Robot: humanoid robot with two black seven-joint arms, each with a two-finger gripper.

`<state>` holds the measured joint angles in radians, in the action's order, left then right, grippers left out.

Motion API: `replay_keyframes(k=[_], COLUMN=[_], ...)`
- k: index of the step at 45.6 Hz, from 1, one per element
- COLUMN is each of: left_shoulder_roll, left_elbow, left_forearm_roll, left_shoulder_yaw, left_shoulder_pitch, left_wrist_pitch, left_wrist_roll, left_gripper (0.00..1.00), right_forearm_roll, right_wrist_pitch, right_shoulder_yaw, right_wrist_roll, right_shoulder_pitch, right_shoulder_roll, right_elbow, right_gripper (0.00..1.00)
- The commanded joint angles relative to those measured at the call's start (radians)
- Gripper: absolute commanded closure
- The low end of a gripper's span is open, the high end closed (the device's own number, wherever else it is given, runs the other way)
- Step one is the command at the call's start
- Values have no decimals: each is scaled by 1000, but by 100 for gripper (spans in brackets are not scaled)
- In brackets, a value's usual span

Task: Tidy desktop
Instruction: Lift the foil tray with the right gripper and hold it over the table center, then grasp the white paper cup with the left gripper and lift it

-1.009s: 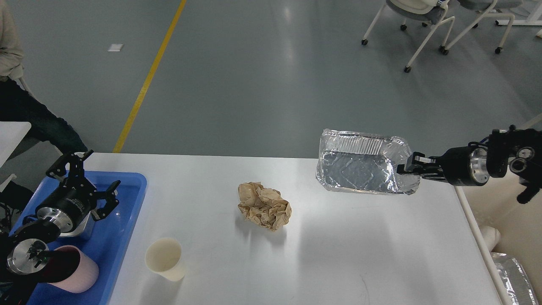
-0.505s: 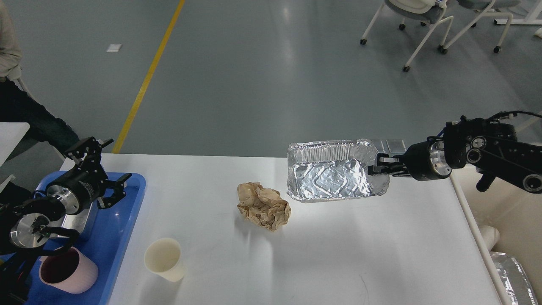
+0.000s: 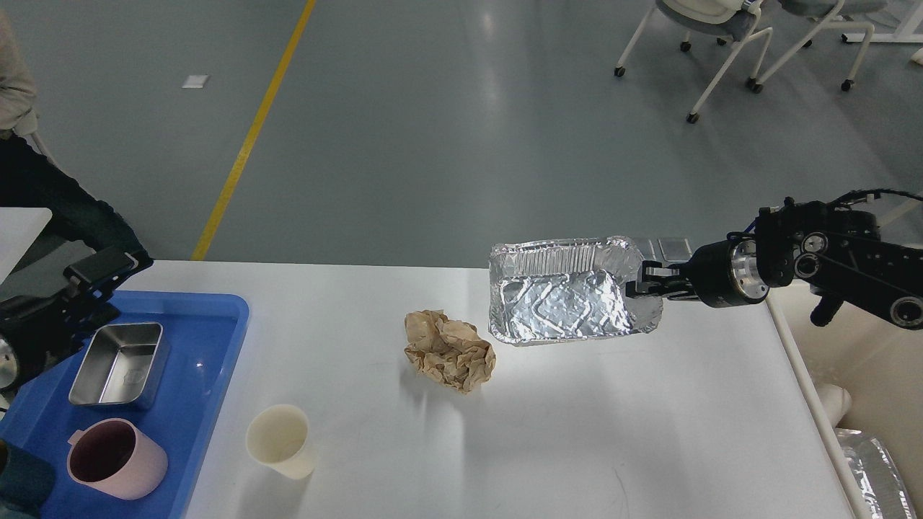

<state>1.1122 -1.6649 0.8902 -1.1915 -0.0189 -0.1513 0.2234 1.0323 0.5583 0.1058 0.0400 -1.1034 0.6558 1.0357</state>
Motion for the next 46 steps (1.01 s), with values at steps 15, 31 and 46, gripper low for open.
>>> replay_keyframes(k=[15, 31, 46], left_shoulder_roll=[310, 236, -81], left_elbow=[-49, -58, -33], left_forearm_roll=[170, 171, 398], left_shoulder_yaw=[16, 15, 113], left_shoulder_pitch=[-180, -98, -16], left_wrist_pitch=[-45, -224, -283], left_wrist_roll=[-96, -111, -75], left_gripper=[3, 3, 5], right_forearm_roll=[0, 0, 0], right_wrist_pitch=[2, 0, -2], right_shoulder_yaw=[-1, -1, -1], right_wrist_roll=[0, 0, 1], right_shoulder_pitch=[0, 4, 8], right_shoulder_roll=[5, 1, 2], right_elbow=[0, -2, -2], right_gripper=[100, 100, 100])
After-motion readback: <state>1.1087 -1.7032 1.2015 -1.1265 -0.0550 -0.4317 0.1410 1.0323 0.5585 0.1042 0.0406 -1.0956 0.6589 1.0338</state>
